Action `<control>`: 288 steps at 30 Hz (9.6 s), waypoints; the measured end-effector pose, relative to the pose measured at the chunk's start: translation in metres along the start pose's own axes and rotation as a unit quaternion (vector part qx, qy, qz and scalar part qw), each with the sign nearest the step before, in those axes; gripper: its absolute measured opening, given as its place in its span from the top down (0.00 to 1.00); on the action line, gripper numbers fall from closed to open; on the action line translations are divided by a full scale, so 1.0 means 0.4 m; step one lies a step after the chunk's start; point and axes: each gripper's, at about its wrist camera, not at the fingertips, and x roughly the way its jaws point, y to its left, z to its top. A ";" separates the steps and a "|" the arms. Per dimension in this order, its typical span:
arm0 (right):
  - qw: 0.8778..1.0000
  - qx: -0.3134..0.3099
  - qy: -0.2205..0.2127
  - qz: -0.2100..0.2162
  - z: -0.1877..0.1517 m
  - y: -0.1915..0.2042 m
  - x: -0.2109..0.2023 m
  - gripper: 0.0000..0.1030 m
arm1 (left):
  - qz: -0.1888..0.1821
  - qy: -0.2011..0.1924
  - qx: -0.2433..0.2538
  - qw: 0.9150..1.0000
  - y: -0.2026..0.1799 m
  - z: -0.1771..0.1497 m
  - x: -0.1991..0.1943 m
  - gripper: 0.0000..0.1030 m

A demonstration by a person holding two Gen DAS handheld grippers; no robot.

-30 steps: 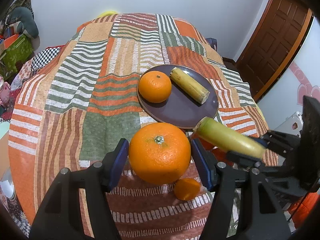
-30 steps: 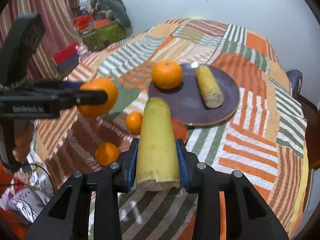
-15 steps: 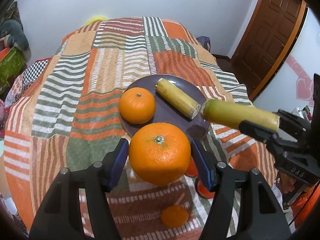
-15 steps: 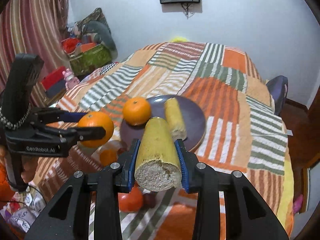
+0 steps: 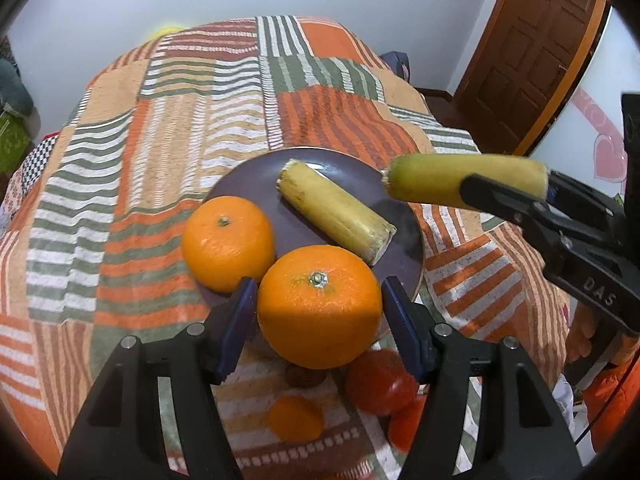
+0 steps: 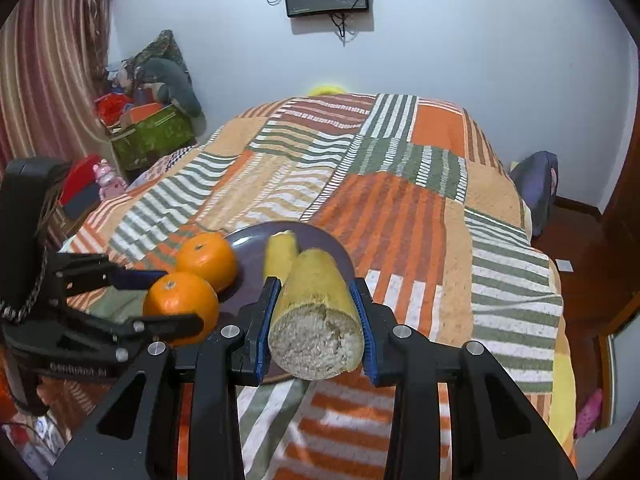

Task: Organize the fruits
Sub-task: 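Lower the cylinder beside the yellow one with the right tool while the left tool sets down the orange, then open both tools and withdraw them from the plate, then grasp a red tomato with the left tool while the right tool grasps another tomato, then place the tomato on the plate with the left tool while the right tool places its tomato, then open both tools and move them to the small oranges on the quilt, then grasp a small orange with the left tool while the right tool grasps another small orange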

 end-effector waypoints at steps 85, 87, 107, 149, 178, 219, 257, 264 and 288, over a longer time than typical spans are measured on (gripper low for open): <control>0.998 0.003 0.041 0.040 -0.124 0.148 -0.126 0.36 | 0.053 -0.076 -0.020 0.996 0.034 -0.169 -0.311 0.19; 0.998 -0.001 0.052 0.042 -0.139 0.158 -0.112 0.36 | 0.050 -0.071 -0.020 0.996 0.035 -0.182 -0.310 0.19; 0.990 -0.017 0.122 0.064 -0.220 0.210 -0.019 0.55 | 0.034 -0.016 -0.025 0.999 0.036 -0.249 -0.236 0.19; 0.995 0.086 0.048 0.030 -0.205 -0.020 -0.137 0.56 | 0.014 0.054 0.030 0.998 -0.117 -0.157 0.034 0.51; 0.998 0.042 -0.007 0.043 -0.055 0.041 -0.114 0.56 | 0.024 -0.032 -0.035 0.999 0.042 -0.094 -0.130 0.54; 0.997 -0.009 0.060 0.056 0.051 0.131 0.194 0.54 | 0.014 -0.005 -0.039 0.999 0.113 -0.054 0.013 0.54; 0.986 -0.054 0.129 0.092 -0.108 0.308 0.117 0.63 | 0.054 -0.055 -0.072 0.994 0.209 -0.206 -0.264 0.45; 0.985 -0.055 0.146 0.076 -0.110 0.320 0.164 0.67 | 0.044 -0.036 -0.072 0.996 0.210 -0.228 -0.241 0.45; 0.996 -0.012 0.062 0.056 -0.153 0.203 -0.097 0.73 | -0.004 0.035 -0.034 0.999 0.002 -0.310 -0.166 0.45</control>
